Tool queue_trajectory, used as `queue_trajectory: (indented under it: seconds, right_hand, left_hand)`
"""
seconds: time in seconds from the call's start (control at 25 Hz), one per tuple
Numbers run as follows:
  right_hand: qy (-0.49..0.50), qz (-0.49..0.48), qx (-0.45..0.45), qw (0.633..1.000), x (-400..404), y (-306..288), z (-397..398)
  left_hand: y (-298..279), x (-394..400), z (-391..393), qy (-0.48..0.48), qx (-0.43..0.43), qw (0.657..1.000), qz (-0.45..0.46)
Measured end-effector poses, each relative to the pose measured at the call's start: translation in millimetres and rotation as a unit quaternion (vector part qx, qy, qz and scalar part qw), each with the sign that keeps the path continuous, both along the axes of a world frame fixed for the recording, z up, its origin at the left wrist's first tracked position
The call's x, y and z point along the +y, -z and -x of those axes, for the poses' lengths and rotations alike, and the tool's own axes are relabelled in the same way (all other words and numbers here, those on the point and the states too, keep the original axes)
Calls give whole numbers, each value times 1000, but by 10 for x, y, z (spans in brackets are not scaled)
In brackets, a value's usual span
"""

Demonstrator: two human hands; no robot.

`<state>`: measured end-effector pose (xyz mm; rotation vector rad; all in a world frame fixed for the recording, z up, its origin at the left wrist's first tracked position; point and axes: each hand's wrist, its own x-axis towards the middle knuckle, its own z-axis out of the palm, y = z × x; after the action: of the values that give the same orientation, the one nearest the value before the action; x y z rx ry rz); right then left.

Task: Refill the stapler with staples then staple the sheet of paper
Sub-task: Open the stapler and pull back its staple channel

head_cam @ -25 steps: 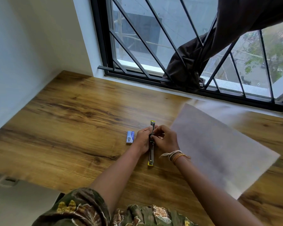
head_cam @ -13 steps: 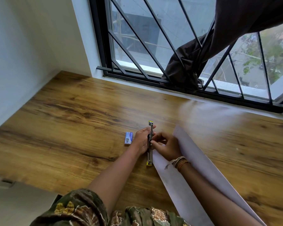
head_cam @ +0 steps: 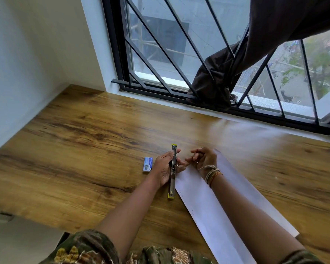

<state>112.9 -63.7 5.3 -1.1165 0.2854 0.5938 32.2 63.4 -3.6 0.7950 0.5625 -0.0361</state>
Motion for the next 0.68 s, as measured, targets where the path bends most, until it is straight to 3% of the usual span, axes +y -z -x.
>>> queue_trajectory:
  seconds: [0.4, 0.52, 0.56, 0.6, 0.68]
  right_hand:
    - [43, 6, -9, 999, 289, -76, -228]
    - [20, 118, -101, 988, 250, -55, -220]
    - [-5, 197, -185, 963, 217, -36, -185]
    - [-41, 284, -284, 915, 182, -16, -132]
    - [-116, 400, -453, 788, 113, 21, 18]
  left_hand:
    - [15, 49, 5, 63, 2, 998, -12]
    - [30, 59, -17, 64, 12, 998, -13]
    - [34, 54, -16, 64, 14, 998, -11]
    - [35, 46, -22, 63, 15, 998, -10]
    - [33, 33, -33, 59, 15, 998, -11]
